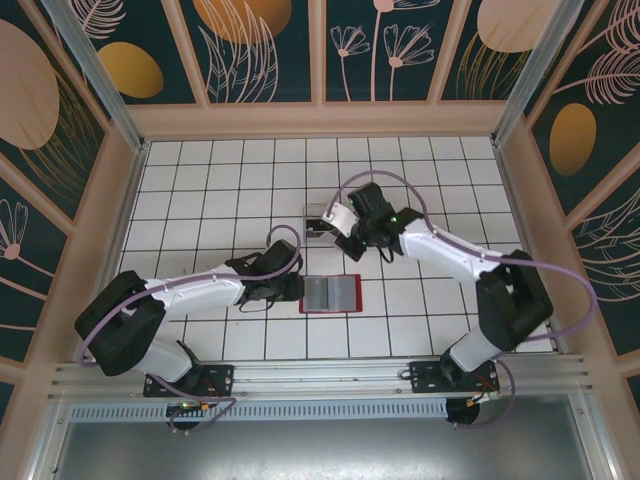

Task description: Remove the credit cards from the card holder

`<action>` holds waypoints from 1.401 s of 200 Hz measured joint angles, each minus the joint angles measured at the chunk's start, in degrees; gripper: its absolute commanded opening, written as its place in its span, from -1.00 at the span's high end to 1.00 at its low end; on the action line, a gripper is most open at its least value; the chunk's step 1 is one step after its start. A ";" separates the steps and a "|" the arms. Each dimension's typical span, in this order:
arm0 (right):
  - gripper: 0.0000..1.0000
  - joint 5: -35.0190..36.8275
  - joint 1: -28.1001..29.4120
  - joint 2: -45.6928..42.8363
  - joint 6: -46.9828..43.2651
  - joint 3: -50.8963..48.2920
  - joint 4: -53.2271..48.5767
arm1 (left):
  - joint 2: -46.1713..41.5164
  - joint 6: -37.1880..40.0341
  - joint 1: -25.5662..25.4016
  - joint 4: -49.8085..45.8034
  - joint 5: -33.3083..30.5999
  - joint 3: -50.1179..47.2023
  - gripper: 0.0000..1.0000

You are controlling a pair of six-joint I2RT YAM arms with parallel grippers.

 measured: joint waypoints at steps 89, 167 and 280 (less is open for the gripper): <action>1.00 -1.92 -4.11 15.04 -21.97 26.47 -16.15 | -4.42 -2.19 0.00 -0.28 -1.53 -1.99 0.51; 1.00 -4.39 -4.66 25.27 -29.20 39.56 -22.14 | -6.12 -3.45 0.00 -1.53 -2.34 -2.34 0.50; 1.00 -5.35 -4.85 32.09 -32.11 43.47 -26.21 | -7.10 -4.92 0.00 -2.01 -2.95 -3.17 0.51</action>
